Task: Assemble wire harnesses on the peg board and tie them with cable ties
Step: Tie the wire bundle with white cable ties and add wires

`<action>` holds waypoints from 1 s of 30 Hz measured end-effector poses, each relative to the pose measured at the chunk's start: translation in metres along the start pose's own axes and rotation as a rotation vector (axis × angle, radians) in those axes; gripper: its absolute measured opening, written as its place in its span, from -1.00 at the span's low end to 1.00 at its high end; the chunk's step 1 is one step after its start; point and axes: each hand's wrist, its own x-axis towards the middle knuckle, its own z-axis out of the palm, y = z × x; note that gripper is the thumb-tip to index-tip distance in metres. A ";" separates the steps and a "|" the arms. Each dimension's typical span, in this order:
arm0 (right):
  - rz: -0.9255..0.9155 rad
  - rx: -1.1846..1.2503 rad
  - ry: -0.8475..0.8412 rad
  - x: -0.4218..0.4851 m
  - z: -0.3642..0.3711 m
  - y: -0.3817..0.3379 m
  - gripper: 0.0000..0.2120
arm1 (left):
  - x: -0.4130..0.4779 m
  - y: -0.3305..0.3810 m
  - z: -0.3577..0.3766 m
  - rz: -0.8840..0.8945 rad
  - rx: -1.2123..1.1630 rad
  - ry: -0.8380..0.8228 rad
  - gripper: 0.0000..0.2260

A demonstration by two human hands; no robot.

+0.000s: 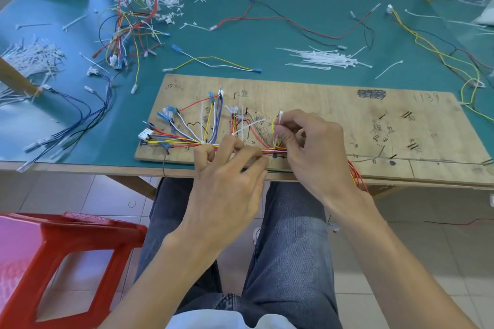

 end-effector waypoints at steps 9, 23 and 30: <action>0.055 -0.065 -0.116 -0.002 -0.010 -0.010 -0.98 | 0.003 -0.006 0.006 0.011 -0.081 0.036 -0.89; 0.221 0.016 -0.161 0.002 -0.010 -0.012 -0.92 | 0.025 -0.023 0.014 -0.001 -0.417 -0.013 -0.91; 0.272 0.117 -0.006 -0.013 0.000 -0.019 -0.85 | 0.032 -0.008 0.009 -0.232 -0.541 -0.003 -0.95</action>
